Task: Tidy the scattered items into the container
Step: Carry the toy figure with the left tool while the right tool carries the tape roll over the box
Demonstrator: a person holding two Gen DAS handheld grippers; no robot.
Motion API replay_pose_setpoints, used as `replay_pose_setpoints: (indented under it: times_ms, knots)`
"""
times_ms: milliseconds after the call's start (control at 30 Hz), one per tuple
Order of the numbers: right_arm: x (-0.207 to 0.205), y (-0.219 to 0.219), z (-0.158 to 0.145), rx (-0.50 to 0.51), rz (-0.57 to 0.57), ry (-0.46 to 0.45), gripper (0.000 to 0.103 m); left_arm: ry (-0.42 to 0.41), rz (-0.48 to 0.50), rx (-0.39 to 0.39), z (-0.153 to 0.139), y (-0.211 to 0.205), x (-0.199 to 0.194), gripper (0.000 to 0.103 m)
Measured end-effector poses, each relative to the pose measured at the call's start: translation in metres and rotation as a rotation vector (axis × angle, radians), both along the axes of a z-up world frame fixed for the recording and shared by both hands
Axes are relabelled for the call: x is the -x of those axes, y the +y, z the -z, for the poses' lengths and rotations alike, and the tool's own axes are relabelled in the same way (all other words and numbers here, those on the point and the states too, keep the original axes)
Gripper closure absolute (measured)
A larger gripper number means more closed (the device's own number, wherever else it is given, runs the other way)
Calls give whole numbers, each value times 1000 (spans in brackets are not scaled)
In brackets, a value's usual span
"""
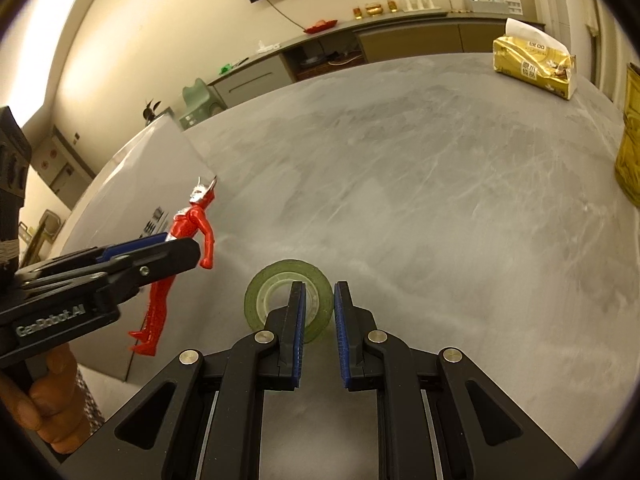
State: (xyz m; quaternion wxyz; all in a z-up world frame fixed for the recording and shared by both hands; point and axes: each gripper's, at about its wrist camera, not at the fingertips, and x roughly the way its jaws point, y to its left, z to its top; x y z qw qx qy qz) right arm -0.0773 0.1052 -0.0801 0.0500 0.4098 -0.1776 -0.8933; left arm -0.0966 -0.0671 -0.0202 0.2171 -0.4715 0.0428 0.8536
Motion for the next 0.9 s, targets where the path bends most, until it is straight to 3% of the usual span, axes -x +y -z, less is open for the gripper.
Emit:
replay_pose_setpoints:
  times_ms: [367,900]
  knots:
    - [-33,-22,-8,-7,-5,-9,88,12,37,-48,-17,-22,-40,67]
    - [-59,-82,-28,-78,-114,-20,88,55,90,-152,-44,-60,-92,67]
